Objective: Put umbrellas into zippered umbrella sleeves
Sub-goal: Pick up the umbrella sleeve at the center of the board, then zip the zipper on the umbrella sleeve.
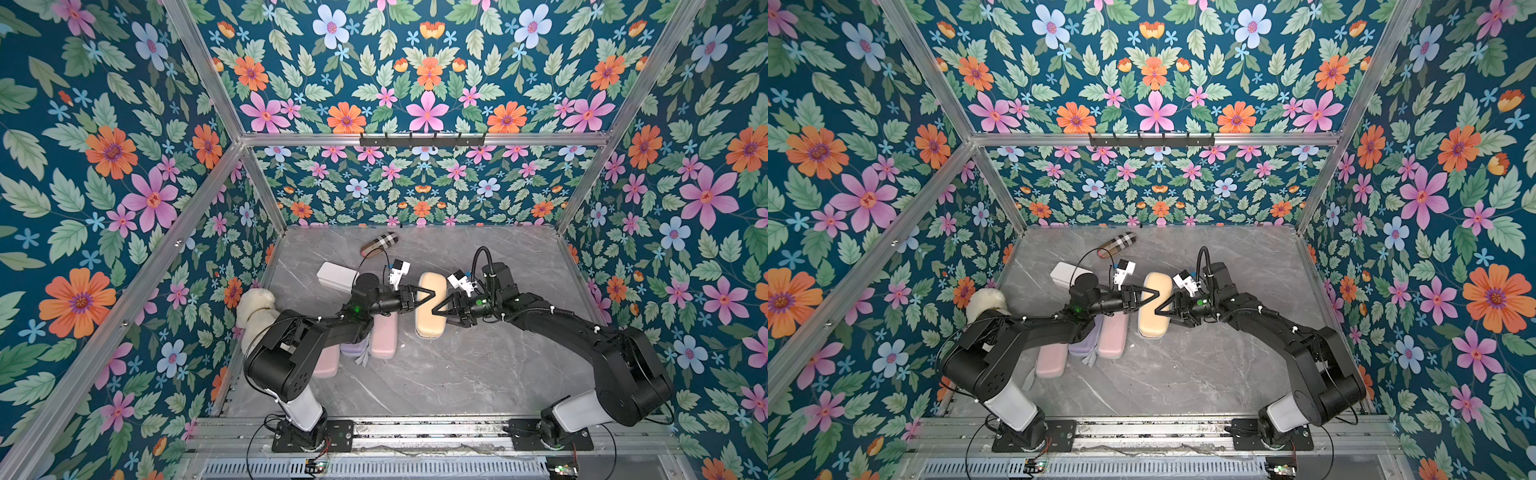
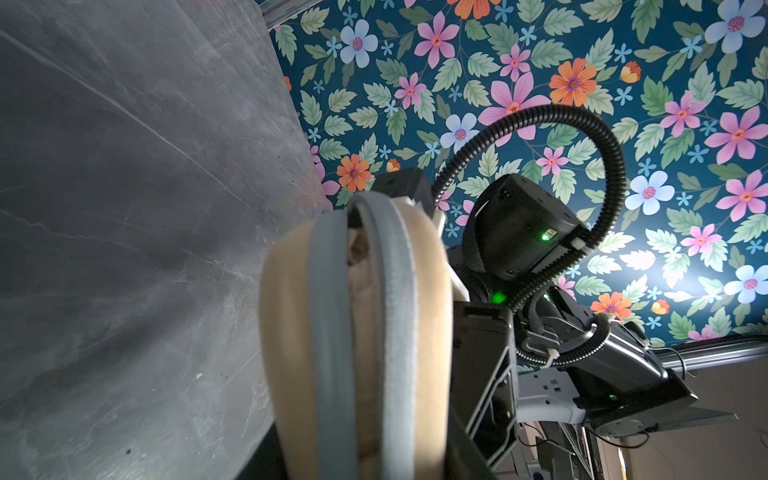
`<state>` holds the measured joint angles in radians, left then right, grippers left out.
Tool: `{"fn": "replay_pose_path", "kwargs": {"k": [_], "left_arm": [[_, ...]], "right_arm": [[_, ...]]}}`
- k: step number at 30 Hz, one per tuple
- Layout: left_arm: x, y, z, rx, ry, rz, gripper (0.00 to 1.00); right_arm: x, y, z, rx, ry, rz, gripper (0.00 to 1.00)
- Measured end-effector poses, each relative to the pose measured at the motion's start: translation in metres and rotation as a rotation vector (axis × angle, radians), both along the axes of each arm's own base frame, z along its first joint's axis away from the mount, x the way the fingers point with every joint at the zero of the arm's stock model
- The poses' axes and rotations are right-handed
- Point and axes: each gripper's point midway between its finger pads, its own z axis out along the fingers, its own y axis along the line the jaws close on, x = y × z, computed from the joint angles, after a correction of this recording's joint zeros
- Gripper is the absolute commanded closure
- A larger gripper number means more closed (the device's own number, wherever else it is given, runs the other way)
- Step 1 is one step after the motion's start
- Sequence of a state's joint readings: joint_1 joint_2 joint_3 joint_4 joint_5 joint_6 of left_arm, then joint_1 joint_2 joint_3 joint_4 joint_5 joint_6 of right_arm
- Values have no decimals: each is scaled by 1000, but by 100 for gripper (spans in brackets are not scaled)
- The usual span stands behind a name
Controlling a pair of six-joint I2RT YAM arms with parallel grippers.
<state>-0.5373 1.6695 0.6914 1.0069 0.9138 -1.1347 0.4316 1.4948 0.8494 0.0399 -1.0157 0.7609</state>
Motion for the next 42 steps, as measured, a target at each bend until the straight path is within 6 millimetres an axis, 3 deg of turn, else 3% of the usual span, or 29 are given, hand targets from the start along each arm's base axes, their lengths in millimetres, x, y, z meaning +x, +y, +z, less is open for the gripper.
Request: {"fn": "replay_pose_path", "kwargs": {"k": [5,9,11,14,16,21,24,32,42], "left_arm": [[7,6,6,-27,7,16,92],[24,23,24,-38,-61,45,100],[29,29,33,-15,-119,48,100],[29,28,45,41,-211,23,100],[26,28,50,70,-258,2,100],[15,29,51,103,-298,-52,100],[11,28,48,103,-284,-73,100],[4,24,48,91,-272,-106,100],[2,20,44,87,-260,-109,100]], "right_arm": [[3,1,9,25,-19,-17,37],[6,-9,47,13,-237,-60,40],[11,-17,47,-43,-363,-104,46],[16,-28,26,-195,-546,-146,51],[14,-25,17,-290,-698,-119,54],[31,-20,21,-477,-1023,-104,57],[31,-11,27,-516,-1171,-83,58],[46,-6,36,-581,-1358,-90,63],[56,-5,35,-627,-1426,-81,79]]}}
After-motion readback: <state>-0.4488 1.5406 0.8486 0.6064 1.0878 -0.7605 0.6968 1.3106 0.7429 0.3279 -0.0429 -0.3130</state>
